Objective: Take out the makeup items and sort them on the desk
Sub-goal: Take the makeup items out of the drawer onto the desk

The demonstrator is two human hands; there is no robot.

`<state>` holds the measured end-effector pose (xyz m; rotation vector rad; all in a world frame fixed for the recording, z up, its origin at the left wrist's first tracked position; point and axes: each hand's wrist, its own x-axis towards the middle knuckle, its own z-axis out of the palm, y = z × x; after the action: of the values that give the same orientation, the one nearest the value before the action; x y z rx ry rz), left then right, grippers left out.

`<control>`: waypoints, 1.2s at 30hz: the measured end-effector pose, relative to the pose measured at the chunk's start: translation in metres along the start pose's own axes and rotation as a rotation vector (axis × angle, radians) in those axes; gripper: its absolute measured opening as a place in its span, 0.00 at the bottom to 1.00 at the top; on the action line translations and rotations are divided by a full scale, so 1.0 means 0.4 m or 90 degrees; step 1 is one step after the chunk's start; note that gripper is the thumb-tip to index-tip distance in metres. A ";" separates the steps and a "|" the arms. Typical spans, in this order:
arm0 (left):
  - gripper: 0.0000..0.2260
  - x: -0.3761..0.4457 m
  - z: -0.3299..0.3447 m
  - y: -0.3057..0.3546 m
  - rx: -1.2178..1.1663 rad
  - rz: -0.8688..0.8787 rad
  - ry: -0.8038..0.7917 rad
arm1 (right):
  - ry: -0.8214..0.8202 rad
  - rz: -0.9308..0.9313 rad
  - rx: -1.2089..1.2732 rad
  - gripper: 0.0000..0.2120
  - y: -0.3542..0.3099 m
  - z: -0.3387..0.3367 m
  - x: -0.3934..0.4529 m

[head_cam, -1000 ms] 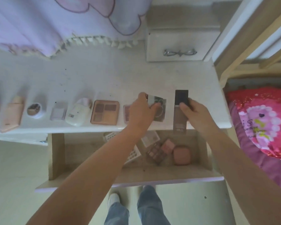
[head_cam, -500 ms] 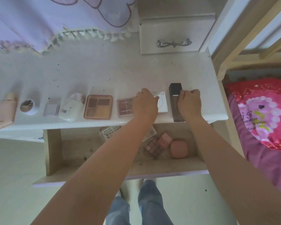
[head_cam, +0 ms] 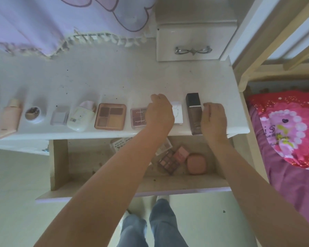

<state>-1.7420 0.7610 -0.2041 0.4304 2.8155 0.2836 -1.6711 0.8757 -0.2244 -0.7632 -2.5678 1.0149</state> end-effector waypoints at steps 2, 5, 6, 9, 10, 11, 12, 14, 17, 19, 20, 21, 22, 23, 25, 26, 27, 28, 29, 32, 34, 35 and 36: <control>0.14 -0.059 -0.026 -0.033 -0.007 0.043 0.059 | 0.009 -0.054 0.048 0.12 0.000 -0.012 -0.094; 0.15 -0.166 0.002 -0.138 -0.029 0.045 0.016 | -0.137 -0.125 0.016 0.11 0.018 0.031 -0.217; 0.14 -0.192 0.027 -0.183 -0.026 0.016 -0.010 | -0.175 -0.153 -0.005 0.12 0.028 0.062 -0.240; 0.13 -0.239 0.120 -0.297 -0.020 -0.086 -0.114 | -0.277 -0.153 -0.140 0.12 0.035 0.174 -0.245; 0.14 -0.245 0.152 -0.326 -0.034 -0.125 -0.144 | -0.310 -0.121 -0.211 0.13 0.034 0.209 -0.240; 0.16 -0.248 0.178 -0.347 -0.054 -0.170 -0.166 | -0.347 -0.072 -0.271 0.17 0.035 0.241 -0.236; 0.19 -0.246 0.202 -0.364 -0.076 -0.217 -0.177 | -0.365 -0.031 -0.313 0.22 0.037 0.270 -0.229; 0.26 -0.223 0.244 -0.378 -0.126 -0.304 -0.187 | -0.367 0.033 -0.349 0.31 0.037 0.319 -0.213; 0.36 -0.179 0.299 -0.361 -0.189 -0.385 -0.189 | -0.336 0.079 -0.379 0.35 0.042 0.382 -0.204; 0.41 -0.154 0.329 -0.338 -0.217 -0.413 -0.175 | -0.304 0.079 -0.388 0.36 0.057 0.409 -0.204; 0.43 -0.144 0.341 -0.326 -0.237 -0.428 -0.167 | -0.293 0.065 -0.391 0.36 0.065 0.416 -0.205; 0.45 -0.136 0.351 -0.316 -0.260 -0.441 -0.161 | -0.285 0.047 -0.392 0.35 0.071 0.416 -0.205; 0.47 -0.131 0.359 -0.307 -0.283 -0.453 -0.154 | -0.278 0.034 -0.389 0.34 0.076 0.411 -0.206; 0.49 -0.129 0.366 -0.301 -0.301 -0.463 -0.151 | -0.272 0.030 -0.382 0.32 0.077 0.401 -0.206; 0.51 -0.131 0.372 -0.296 -0.320 -0.473 -0.145 | -0.255 0.027 -0.365 0.30 0.081 0.377 -0.207; 0.51 -0.131 0.372 -0.295 -0.330 -0.474 -0.141 | -0.244 0.023 -0.356 0.30 0.083 0.366 -0.209; 0.51 -0.131 0.368 -0.295 -0.341 -0.478 -0.140 | -0.232 0.018 -0.346 0.30 0.086 0.353 -0.212; 0.51 -0.131 0.364 -0.296 -0.351 -0.485 -0.143 | -0.218 0.016 -0.335 0.30 0.090 0.340 -0.216; 0.52 -0.131 0.358 -0.297 -0.355 -0.492 -0.148 | -0.211 0.015 -0.324 0.31 0.093 0.325 -0.221; 0.53 -0.138 0.340 -0.309 -0.331 -0.482 -0.150 | -0.195 0.007 -0.294 0.31 0.080 0.275 -0.244; 0.54 -0.150 0.323 -0.314 -0.305 -0.441 -0.155 | -0.167 -0.010 -0.277 0.30 0.068 0.239 -0.261; 0.54 -0.162 0.310 -0.313 -0.298 -0.413 -0.166 | -0.158 -0.012 -0.263 0.30 0.064 0.221 -0.272; 0.54 -0.179 0.295 -0.308 -0.294 -0.380 -0.180 | -0.154 -0.010 -0.245 0.29 0.062 0.204 -0.285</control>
<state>-1.6732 0.6406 -0.3267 -0.4300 2.3550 0.6517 -1.6034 0.7816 -0.3067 -0.7452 -3.0242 0.6468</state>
